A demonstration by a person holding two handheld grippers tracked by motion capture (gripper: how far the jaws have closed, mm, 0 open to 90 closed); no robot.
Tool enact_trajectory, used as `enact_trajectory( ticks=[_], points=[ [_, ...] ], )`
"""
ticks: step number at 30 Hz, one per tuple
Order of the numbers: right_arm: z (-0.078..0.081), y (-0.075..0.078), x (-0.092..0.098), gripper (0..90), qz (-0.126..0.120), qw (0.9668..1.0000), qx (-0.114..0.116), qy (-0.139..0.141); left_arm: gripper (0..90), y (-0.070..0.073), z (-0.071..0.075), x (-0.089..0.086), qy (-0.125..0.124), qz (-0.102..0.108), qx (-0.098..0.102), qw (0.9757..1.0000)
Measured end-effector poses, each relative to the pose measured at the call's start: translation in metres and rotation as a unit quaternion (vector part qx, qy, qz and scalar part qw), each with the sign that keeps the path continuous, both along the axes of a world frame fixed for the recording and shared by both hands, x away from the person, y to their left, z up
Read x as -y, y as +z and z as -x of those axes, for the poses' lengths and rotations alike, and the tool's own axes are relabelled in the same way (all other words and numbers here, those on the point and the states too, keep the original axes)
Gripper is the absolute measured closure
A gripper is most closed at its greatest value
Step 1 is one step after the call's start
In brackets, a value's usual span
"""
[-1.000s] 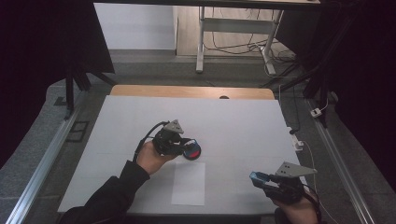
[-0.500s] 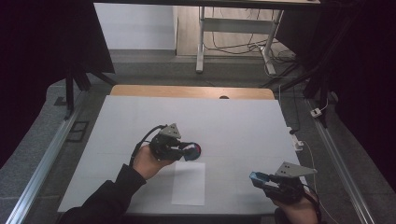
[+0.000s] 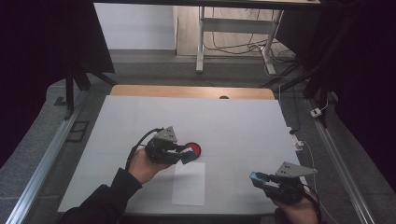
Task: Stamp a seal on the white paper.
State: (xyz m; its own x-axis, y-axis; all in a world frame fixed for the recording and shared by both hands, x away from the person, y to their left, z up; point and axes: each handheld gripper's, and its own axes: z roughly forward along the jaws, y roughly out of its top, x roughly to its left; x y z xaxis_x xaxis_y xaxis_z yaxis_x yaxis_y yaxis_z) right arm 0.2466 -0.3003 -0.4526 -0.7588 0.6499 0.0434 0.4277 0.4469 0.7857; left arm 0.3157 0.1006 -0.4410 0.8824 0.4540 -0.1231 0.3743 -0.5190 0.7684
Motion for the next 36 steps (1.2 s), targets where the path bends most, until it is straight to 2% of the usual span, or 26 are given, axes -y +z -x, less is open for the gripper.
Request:
enact_trajectory(
  ticks=[4,9,19,27,31,36],
  points=[
    [0.000,0.000,0.000,67.8,0.000,1.0000,0.001,0.000,70.0,0.000,0.005,-0.003,-0.005,0.009,0.001,0.9999],
    [0.000,0.000,0.000,67.8,0.000,1.0000,0.001,0.000,70.0,-0.001,0.011,-0.003,-0.009,0.008,0.002,0.9999],
    [0.000,0.000,0.000,67.7,0.000,1.0000,0.001,0.000,70.1,-0.009,0.022,-0.003,-0.016,0.009,-0.010,0.9998],
    [0.000,0.000,0.000,67.7,-0.001,1.0000,0.001,0.001,70.1,-0.017,0.026,0.005,-0.024,-0.010,-0.005,0.9997],
    [0.001,0.000,0.000,67.7,-0.001,1.0000,0.001,0.002,70.1,-0.023,0.025,0.007,-0.024,-0.011,-0.010,0.9996],
    [0.000,0.000,0.000,67.7,-0.001,1.0000,0.000,0.002,70.1,-0.030,0.026,0.013,-0.028,-0.023,-0.013,0.9992]
  ],
)
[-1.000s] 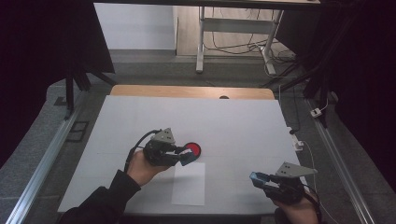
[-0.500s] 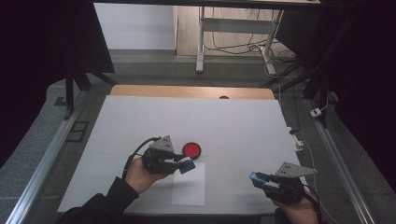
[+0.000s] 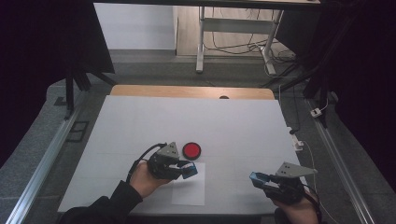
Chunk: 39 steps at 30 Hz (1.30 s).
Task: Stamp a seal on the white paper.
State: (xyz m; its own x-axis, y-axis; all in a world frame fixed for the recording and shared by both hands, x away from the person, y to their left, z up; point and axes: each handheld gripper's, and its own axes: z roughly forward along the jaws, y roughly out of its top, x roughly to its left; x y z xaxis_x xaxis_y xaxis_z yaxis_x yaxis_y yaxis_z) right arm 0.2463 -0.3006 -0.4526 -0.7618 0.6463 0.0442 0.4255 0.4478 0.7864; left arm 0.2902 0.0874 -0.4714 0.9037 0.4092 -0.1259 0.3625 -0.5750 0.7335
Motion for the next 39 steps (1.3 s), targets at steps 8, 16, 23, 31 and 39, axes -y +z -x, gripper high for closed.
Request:
enact_trajectory(
  ticks=[8,16,23,31,39],
  points=[
    [0.000,0.000,0.000,67.7,-0.001,1.0000,-0.001,0.001,70.0,-0.011,-0.001,0.007,-0.002,-0.017,-0.004,0.9998],
    [0.000,0.000,0.000,67.7,-0.002,1.0000,-0.002,0.001,70.0,-0.019,-0.003,0.010,-0.002,-0.029,-0.007,0.9995],
    [0.000,0.000,0.000,67.7,-0.002,1.0000,-0.002,0.001,70.0,-0.024,-0.004,0.012,0.001,-0.040,-0.010,0.9991],
    [0.000,0.000,0.000,67.7,-0.002,1.0000,-0.002,0.001,70.0,-0.028,-0.005,0.015,0.001,-0.056,-0.007,0.9984],
    [0.000,0.000,0.000,67.7,-0.001,1.0000,-0.002,0.002,70.0,-0.031,-0.005,0.017,0.001,-0.062,-0.011,0.9980]
  ],
)
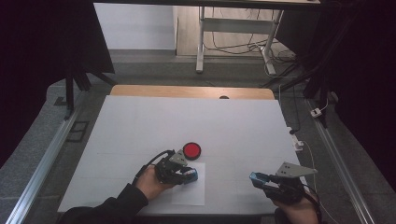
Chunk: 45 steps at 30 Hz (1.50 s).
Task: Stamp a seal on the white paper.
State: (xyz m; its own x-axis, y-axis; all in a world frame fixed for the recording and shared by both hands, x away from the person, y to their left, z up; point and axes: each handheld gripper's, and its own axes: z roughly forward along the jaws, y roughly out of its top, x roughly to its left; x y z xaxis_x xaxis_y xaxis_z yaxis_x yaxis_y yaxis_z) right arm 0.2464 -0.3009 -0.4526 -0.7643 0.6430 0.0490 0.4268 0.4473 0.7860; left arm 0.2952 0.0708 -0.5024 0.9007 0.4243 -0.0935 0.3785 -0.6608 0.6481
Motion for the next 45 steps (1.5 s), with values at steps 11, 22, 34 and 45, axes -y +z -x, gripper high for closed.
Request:
enact_trajectory(
  ticks=[11,22,34,45],
  points=[
    [0.000,0.000,0.000,67.7,0.001,1.0000,-0.001,0.000,70.1,0.000,0.000,0.001,-0.001,-0.005,-0.002,1.0000],
    [0.000,0.000,-0.001,67.7,0.003,1.0000,-0.002,0.001,70.1,0.002,0.006,0.006,0.002,-0.027,0.015,0.9995],
    [-0.001,0.000,-0.001,67.7,0.003,1.0000,-0.003,0.002,70.1,0.002,0.007,0.008,0.008,-0.030,0.015,0.9994],
    [-0.001,0.000,-0.001,67.7,0.003,1.0000,-0.004,0.003,70.1,-0.004,-0.011,-0.004,0.014,0.024,-0.053,0.9982]
  ],
)
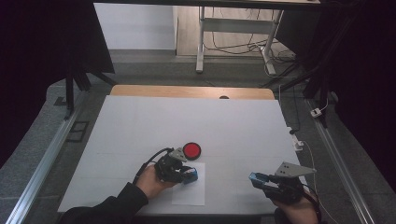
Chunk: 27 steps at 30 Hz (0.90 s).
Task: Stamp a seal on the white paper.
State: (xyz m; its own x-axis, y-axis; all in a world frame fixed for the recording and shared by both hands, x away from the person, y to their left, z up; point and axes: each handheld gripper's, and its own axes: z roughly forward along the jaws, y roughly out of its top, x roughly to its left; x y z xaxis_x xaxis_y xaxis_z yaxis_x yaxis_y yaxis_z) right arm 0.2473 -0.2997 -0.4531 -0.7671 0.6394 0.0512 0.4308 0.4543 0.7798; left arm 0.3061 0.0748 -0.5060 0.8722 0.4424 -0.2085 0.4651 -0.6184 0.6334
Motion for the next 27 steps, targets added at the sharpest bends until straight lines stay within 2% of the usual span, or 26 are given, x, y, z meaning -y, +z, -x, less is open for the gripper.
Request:
enact_trajectory(
  ticks=[3,6,10,15,18,27],
  points=[
    [0.000,0.000,0.000,67.7,0.000,1.0000,0.000,0.000,70.1,-0.001,-0.002,-0.001,0.003,0.009,-0.010,0.9999],
    [0.000,0.000,0.000,67.7,0.000,1.0000,0.000,0.000,70.1,-0.001,-0.001,-0.001,0.003,0.007,-0.007,1.0000],
    [0.000,0.000,0.000,67.7,0.000,1.0000,0.000,0.000,70.1,0.001,0.005,0.003,0.000,-0.011,0.019,0.9998],
    [0.000,0.000,0.000,67.7,0.000,1.0000,0.000,0.000,70.1,0.004,0.016,0.011,-0.007,-0.048,0.062,0.9969],
    [0.000,0.000,0.000,67.7,0.001,1.0000,0.000,0.000,70.1,0.004,0.020,0.014,-0.004,-0.057,0.075,0.9956],
    [0.000,0.000,-0.001,67.7,0.002,1.0000,0.000,0.001,70.0,0.005,0.026,0.019,0.001,-0.075,0.094,0.9927]
  ],
)
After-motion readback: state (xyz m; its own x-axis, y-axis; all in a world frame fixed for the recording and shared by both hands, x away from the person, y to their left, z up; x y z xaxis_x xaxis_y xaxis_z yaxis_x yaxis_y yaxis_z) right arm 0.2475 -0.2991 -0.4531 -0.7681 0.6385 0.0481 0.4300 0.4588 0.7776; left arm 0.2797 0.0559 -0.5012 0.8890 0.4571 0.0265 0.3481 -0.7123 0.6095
